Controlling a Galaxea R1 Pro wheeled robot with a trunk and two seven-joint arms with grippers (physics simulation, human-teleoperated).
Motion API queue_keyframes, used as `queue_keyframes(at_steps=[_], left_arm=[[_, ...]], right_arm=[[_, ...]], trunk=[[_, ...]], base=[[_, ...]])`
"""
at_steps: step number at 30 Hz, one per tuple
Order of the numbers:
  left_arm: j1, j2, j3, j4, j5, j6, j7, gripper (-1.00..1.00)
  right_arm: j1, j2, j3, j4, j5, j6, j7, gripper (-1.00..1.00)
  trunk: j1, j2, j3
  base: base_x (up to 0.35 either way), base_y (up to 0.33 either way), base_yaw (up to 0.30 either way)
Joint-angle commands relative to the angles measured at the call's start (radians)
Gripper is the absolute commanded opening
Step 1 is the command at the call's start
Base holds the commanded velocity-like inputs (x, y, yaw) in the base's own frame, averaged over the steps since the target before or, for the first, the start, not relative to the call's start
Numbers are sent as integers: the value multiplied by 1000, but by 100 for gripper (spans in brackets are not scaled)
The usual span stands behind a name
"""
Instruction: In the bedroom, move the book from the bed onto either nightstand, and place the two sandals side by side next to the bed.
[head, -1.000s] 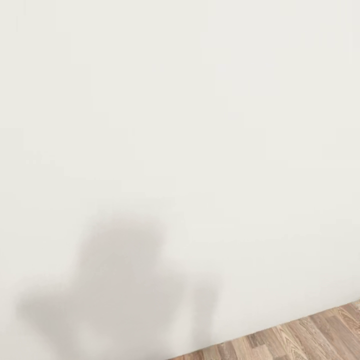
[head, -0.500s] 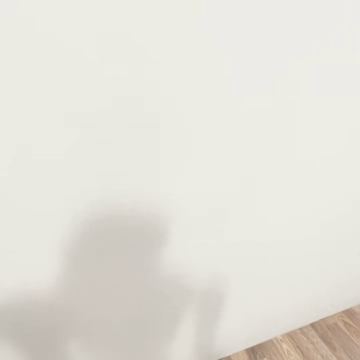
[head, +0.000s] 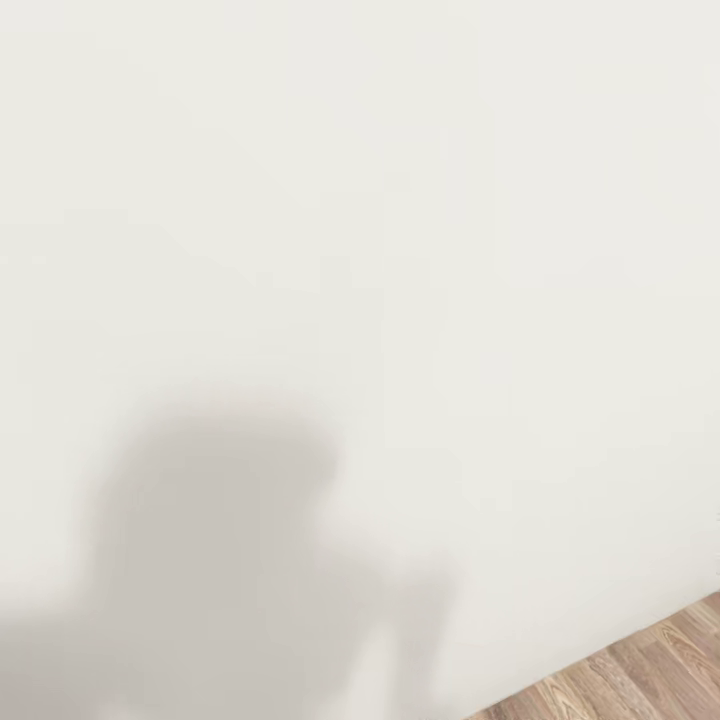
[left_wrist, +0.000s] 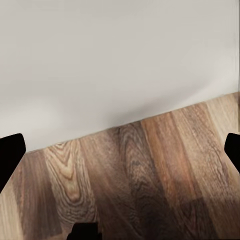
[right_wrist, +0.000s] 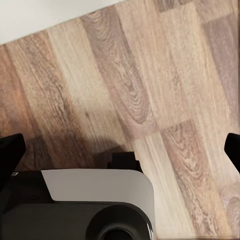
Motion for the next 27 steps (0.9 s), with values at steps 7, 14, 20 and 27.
queue_keyframes(at_steps=[7, 14, 20, 27], left_arm=[[0, 0, 0, 0, 1, -3, 0, 100], [0, 0, 0, 0, 0, -3, 0, 100], [0, 0, 0, 0, 0, -3, 0, 100], [0, 0, -1, 0, 0, -3, 0, 100]], right_arm=[[0, 0, -2, 0, 0, -2, 0, 100], [0, 0, -2, 0, 0, -2, 0, 100], [0, 0, -2, 0, 0, -2, 0, 100], [0, 0, -2, 0, 0, -2, 0, 100]], trunk=[[0, 0, -1], [0, 0, -1], [0, 0, -1], [0, 0, -1]], base=[[1, 0, -211], [0, 0, -213], [0, 0, -213], [0, 0, -213]])
